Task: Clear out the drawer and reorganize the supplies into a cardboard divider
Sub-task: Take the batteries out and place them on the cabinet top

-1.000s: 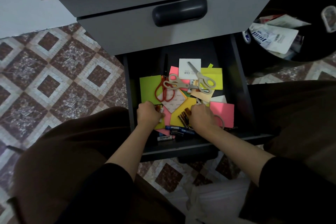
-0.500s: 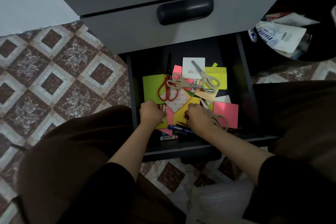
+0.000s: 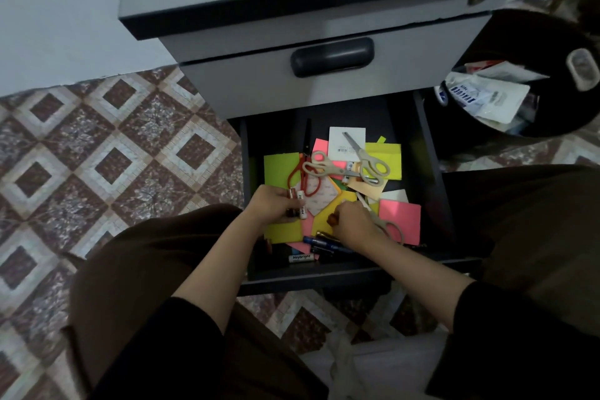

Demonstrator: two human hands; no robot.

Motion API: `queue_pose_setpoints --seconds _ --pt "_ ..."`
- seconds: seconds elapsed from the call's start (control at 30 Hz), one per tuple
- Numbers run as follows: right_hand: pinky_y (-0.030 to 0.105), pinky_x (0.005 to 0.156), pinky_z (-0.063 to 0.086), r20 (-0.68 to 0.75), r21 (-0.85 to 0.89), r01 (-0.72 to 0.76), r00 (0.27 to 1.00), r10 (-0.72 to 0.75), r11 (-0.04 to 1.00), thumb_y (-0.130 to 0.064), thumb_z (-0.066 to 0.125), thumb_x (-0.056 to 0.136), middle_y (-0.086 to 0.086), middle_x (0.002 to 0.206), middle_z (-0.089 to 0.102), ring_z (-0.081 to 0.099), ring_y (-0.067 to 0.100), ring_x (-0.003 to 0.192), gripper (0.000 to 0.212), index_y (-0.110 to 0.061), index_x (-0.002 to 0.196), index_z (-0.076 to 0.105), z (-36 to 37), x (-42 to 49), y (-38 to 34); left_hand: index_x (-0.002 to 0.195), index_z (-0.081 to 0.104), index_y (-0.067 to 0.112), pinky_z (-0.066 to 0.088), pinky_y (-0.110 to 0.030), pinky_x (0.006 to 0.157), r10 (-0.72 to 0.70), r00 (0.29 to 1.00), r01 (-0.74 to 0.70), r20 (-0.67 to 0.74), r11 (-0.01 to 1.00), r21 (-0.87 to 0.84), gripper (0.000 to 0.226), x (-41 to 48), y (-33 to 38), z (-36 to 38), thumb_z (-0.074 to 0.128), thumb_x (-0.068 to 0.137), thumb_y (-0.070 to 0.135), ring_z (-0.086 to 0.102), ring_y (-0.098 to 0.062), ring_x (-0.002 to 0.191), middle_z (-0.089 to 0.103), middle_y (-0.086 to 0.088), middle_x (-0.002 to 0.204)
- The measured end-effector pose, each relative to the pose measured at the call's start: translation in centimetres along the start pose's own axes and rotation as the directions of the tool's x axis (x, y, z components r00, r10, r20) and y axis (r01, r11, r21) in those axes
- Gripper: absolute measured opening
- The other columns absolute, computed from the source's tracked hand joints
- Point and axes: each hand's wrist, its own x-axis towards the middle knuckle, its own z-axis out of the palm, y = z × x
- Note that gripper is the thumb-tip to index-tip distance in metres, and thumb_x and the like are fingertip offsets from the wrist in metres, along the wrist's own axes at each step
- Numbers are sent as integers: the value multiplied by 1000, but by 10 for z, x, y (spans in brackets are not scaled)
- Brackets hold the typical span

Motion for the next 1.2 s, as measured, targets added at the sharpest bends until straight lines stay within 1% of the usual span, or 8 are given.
queue_pose_setpoints --seconds 0.13,0.27,0.4,0.63,0.73,0.87,1.1,1.2 --pt "26 48 31 -31 305 -2 999 12 952 4 57 79 15 66 49 49 22 66 31 -4 53 42 -13 -8 -8 92 61 -2 57 -24 54 -1 999 5 34 995 -95 9 -20 4 -1 64 85 3 66 -15 54 65 -14 79" --pt "46 67 56 -30 546 -28 998 53 837 6 64 78 14 66 52 55 23 61 7 9 72 62 -30 -24 -16 100 60 -6 58 -25 59 27 998 -18 51 985 -173 16 -42 3 3 62 86 3 66 -21 67 65 -15 82" --pt "40 70 58 7 704 -50 998 63 709 8 65 80 13 75 58 61 28 74 4 8 84 65 -53 -46 -24 97 62 -6 58 -24 60 89 994 -71 70 973 -219 12 -65 10 6 61 86 0 65 -19 70 65 -13 83" --pt "34 59 59 -53 827 27 998 30 562 11 66 78 11 75 57 61 26 69 11 2 76 60 -97 -60 -39 106 61 -7 57 -21 61 222 971 -195 89 949 -247 22 -99 42 12 61 85 -4 64 -21 77 64 -17 93" --pt "40 69 55 -166 802 114 985 36 586 3 74 72 12 71 59 60 27 73 11 7 74 65 -124 -64 -47 106 61 -10 57 -21 60 288 956 -268 61 937 -222 23 -114 67 11 61 84 -4 63 -21 73 64 -16 86" --pt "27 54 53 -182 807 169 983 -35 565 6 68 77 8 67 59 56 18 60 14 0 66 61 -169 -73 -60 102 62 -8 57 -21 59 361 932 -351 21 919 -178 20 -136 105 2 62 82 -6 66 -13 59 65 -13 80" --pt "22 42 53 -212 827 252 968 -137 502 10 64 79 13 70 58 60 13 44 11 2 85 58 -238 -92 -91 87 65 1 55 -16 54 460 887 -462 -48 877 -131 7 -168 170 -17 66 81 -2 63 -5 50 67 -2 59" --pt "24 43 54 -232 831 286 958 -171 478 11 63 80 15 72 58 59 20 55 13 6 91 59 -261 -95 -100 87 63 2 56 -17 59 482 872 -489 -79 862 -134 10 -173 196 -26 68 80 -2 65 -4 54 67 -6 73"
